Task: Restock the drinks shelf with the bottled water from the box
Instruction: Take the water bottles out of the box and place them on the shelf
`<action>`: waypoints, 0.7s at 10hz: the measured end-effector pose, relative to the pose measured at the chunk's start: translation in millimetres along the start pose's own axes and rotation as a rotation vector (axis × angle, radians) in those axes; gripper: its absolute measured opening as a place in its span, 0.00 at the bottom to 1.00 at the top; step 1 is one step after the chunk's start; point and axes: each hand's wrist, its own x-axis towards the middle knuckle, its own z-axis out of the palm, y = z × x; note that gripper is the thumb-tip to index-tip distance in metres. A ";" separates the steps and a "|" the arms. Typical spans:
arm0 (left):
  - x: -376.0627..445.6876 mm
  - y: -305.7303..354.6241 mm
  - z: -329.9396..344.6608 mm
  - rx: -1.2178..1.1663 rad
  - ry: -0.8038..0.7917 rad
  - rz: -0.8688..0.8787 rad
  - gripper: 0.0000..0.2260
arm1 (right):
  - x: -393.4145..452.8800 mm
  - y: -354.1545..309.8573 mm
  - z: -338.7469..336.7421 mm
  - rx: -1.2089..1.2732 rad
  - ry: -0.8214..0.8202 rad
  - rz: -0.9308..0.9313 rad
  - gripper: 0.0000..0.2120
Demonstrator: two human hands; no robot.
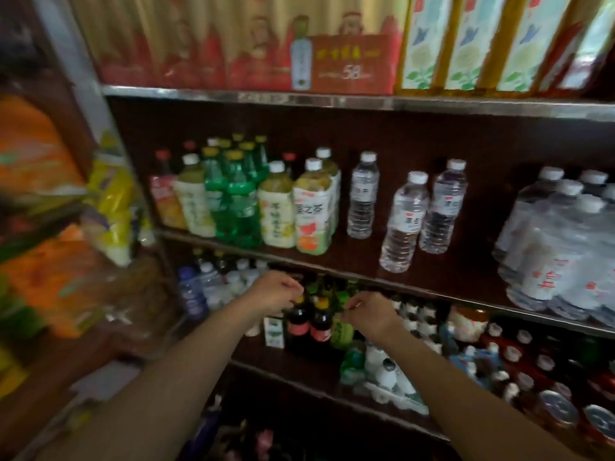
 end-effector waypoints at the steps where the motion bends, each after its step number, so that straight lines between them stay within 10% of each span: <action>1: -41.2 -80.0 -46.3 -0.091 0.078 -0.148 0.05 | -10.9 -42.6 71.8 -0.056 -0.120 -0.109 0.09; 7: -295.2 -490.8 -68.0 -0.802 0.479 -0.930 0.07 | -149.9 -111.6 493.0 -0.233 -1.017 -0.088 0.17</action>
